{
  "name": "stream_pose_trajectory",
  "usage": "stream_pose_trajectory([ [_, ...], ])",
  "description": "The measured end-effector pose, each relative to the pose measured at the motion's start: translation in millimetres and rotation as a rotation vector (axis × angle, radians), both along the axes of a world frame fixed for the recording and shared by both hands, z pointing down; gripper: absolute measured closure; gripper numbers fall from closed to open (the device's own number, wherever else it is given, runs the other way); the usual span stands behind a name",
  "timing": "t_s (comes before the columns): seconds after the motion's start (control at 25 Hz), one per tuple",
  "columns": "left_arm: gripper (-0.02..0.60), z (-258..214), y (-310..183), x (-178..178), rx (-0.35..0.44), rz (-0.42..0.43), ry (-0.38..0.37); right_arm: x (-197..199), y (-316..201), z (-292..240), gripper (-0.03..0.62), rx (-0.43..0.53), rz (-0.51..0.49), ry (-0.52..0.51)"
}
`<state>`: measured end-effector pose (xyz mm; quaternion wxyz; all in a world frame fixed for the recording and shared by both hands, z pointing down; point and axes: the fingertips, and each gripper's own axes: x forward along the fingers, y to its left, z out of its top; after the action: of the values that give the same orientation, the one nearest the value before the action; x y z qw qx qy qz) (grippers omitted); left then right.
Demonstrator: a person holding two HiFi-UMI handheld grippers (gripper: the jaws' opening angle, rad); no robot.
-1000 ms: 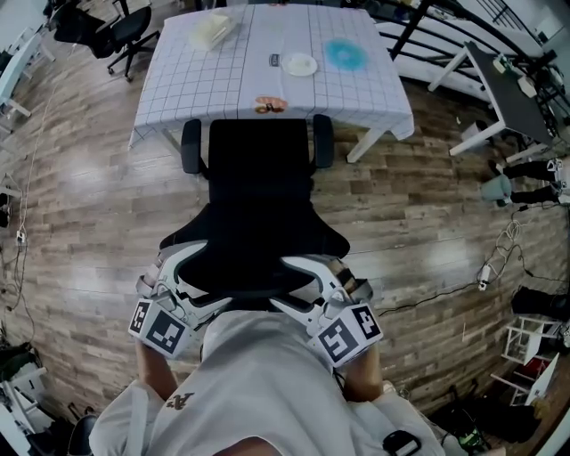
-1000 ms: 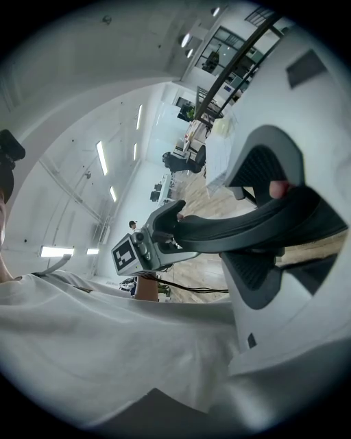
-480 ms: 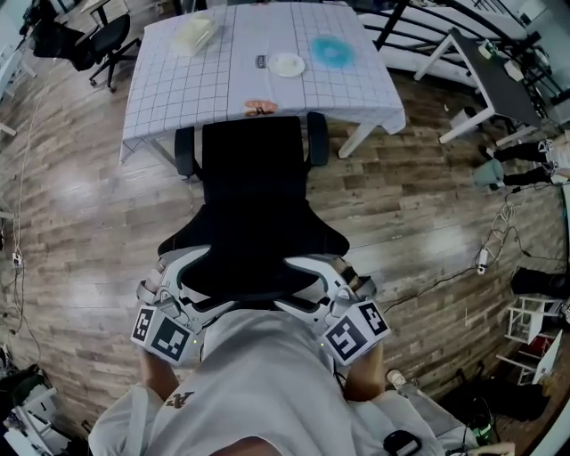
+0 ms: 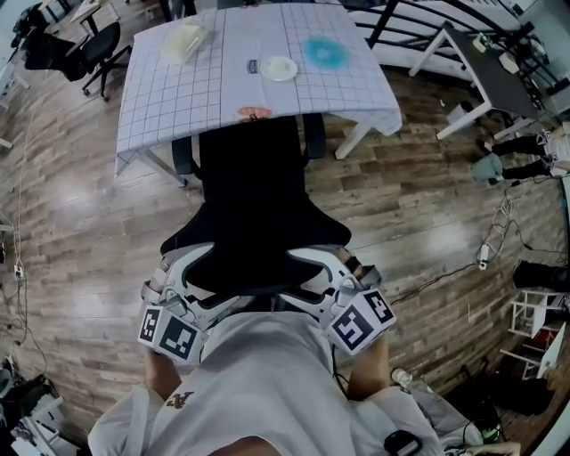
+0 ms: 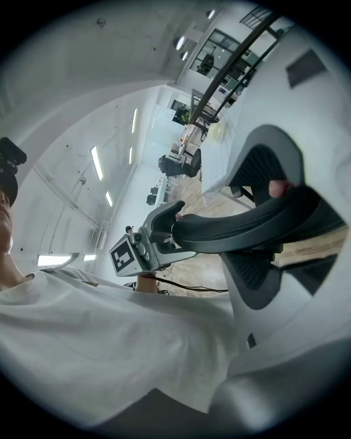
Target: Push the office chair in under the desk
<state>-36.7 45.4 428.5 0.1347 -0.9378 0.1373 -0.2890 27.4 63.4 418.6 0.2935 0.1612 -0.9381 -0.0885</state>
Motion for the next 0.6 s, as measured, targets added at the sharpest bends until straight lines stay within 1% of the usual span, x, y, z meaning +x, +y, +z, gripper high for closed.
stream_pose_trajectory([
  [0.6,0.166,1,-48,29,0.003,-0.051,0.001,30,-51,1,0.289,0.008,-0.048,-0.004],
])
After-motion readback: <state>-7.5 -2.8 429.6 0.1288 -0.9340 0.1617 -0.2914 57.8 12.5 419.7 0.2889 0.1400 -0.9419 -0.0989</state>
